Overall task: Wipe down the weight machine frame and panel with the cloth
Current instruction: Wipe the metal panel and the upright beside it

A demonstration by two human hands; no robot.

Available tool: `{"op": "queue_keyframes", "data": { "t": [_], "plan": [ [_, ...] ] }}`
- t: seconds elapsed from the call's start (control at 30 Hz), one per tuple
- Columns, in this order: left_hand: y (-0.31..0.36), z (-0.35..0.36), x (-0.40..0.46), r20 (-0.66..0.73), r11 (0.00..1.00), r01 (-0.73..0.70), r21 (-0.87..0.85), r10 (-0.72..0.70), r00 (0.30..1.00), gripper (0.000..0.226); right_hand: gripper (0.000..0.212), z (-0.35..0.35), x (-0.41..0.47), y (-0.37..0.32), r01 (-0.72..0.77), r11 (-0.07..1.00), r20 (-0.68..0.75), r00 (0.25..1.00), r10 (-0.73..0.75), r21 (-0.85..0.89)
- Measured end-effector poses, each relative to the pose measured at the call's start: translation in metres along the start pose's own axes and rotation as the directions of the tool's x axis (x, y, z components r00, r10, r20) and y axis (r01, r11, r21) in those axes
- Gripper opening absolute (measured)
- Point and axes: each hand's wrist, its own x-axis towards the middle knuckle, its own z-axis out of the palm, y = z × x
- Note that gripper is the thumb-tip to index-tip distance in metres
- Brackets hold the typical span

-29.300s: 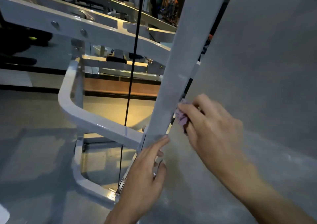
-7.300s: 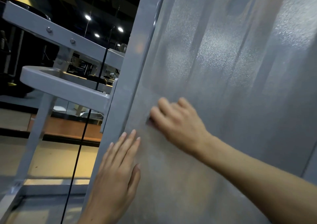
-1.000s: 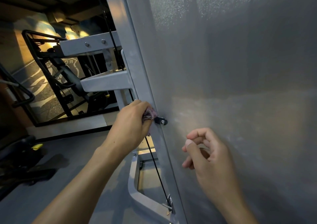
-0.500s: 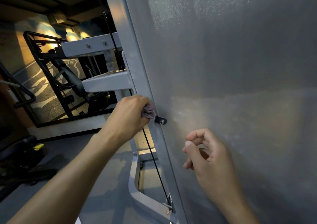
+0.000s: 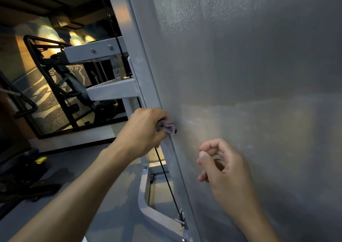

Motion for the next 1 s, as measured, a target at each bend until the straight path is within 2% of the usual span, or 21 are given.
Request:
{"op": "queue_keyframes", "data": {
  "t": [0.07, 0.17, 0.27, 0.37, 0.5, 0.67, 0.8, 0.93, 1.0],
  "plan": [
    [0.003, -0.007, -0.002, 0.011, 0.996, -0.026, -0.088, 0.027, 1.0, 0.008, 0.022, 0.001, -0.001, -0.001, -0.002, 1.0, 0.002, 1.0, 0.002, 0.0],
    [-0.009, -0.015, 0.0, -0.132, 1.0, 0.026, 0.006, -0.025, 0.991, 0.011, 0.022, 0.002, -0.001, -0.002, 0.002, 1.0, 0.006, 1.0, -0.002, 0.003],
    [-0.004, -0.005, 0.0, -0.061, 0.998, 0.022, 0.059, -0.019, 0.998, 0.015, 0.023, 0.002, -0.001, -0.001, 0.003, 1.0, 0.004, 1.0, -0.003, 0.004],
    [0.007, 0.001, -0.004, -0.005, 0.994, -0.044, -0.099, 0.043, 0.999, 0.013, 0.026, 0.003, -0.002, 0.0, -0.005, 1.0, 0.009, 1.0, 0.005, 0.0],
    [-0.001, 0.003, -0.004, -0.178, 0.999, 0.014, -0.048, -0.022, 0.984, 0.012, 0.024, 0.0, 0.0, 0.0, 0.001, 1.0, 0.001, 1.0, -0.001, -0.003],
    [0.008, 0.003, -0.003, -0.022, 0.999, -0.044, 0.007, 0.044, 0.999, 0.013, 0.026, -0.001, -0.001, 0.001, -0.006, 1.0, -0.002, 1.0, 0.006, -0.02],
    [0.0, -0.006, 0.0, -0.082, 0.998, -0.032, 0.062, 0.037, 0.996, 0.012, 0.028, -0.002, -0.001, 0.002, -0.017, 0.999, 0.009, 1.0, 0.017, -0.028],
    [0.007, 0.0, 0.001, 0.019, 0.99, -0.111, 0.088, 0.109, 0.994, 0.015, 0.022, -0.002, -0.002, 0.002, -0.026, 0.998, 0.002, 1.0, 0.026, -0.049],
    [0.003, -0.004, 0.004, -0.053, 0.991, -0.088, 0.101, 0.094, 0.994, 0.019, 0.019, -0.003, -0.002, 0.002, -0.029, 0.997, 0.006, 1.0, 0.029, -0.065]
  ]
}}
